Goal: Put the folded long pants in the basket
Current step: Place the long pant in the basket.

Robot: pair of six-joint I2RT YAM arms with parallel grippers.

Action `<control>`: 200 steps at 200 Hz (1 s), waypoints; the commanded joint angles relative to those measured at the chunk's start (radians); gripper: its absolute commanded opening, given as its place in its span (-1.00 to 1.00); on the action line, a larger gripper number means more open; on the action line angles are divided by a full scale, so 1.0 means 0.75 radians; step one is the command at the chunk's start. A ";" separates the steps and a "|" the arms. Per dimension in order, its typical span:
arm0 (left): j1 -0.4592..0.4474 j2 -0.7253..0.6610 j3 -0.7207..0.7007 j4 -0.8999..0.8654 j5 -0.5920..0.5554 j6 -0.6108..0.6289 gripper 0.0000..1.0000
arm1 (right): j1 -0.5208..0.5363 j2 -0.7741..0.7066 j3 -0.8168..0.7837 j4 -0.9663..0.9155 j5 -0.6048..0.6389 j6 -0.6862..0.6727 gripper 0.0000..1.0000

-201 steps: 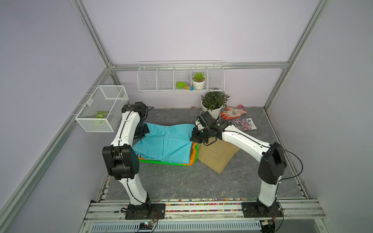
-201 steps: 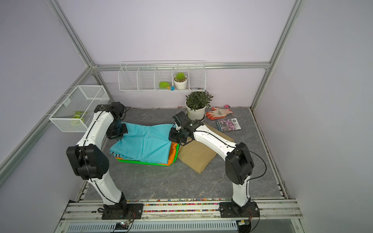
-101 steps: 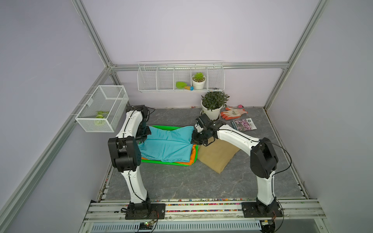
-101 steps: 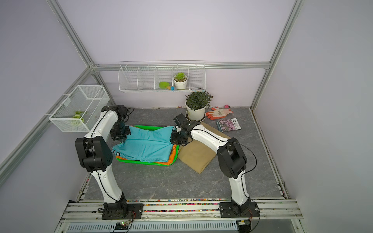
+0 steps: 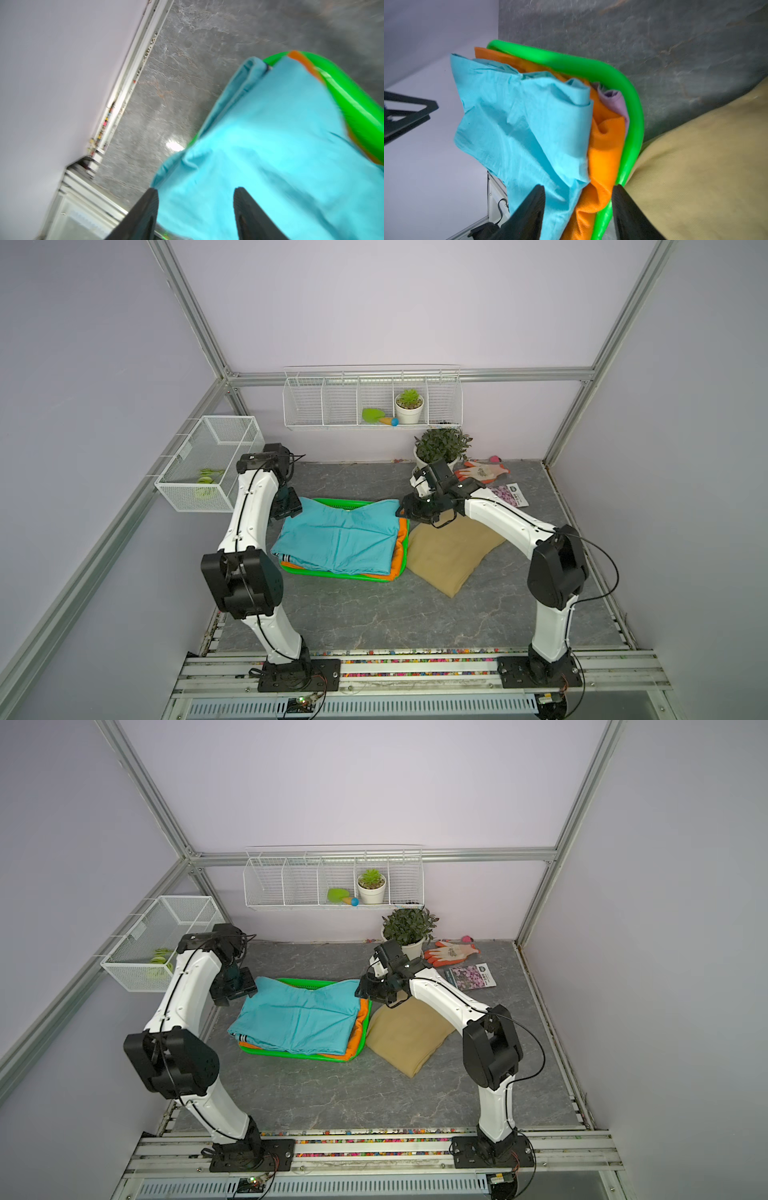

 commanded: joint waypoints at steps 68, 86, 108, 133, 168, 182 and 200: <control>-0.072 -0.234 -0.609 0.272 0.290 -0.005 -0.67 | -0.022 0.266 0.285 0.017 -0.114 -0.079 0.16; -0.073 -0.238 -0.640 0.287 0.263 -0.018 -0.67 | -0.023 0.302 0.310 0.025 -0.111 -0.087 0.18; -0.072 -0.238 -0.641 0.290 0.251 -0.017 -0.70 | -0.023 0.356 0.362 0.018 -0.132 -0.104 0.15; -0.072 -0.253 -0.646 0.289 0.220 -0.025 -0.72 | -0.022 0.398 0.391 0.049 -0.172 -0.114 -0.03; -0.072 -0.258 -0.687 0.302 0.171 -0.049 -0.80 | -0.021 0.416 0.397 0.111 -0.256 -0.079 -0.37; -0.072 -0.254 -0.696 0.301 0.168 -0.056 -0.83 | -0.019 0.395 0.386 0.138 -0.242 -0.090 -0.55; -0.071 -0.258 -0.699 0.292 0.148 -0.061 -0.87 | -0.019 0.366 0.382 0.144 -0.209 -0.097 -0.81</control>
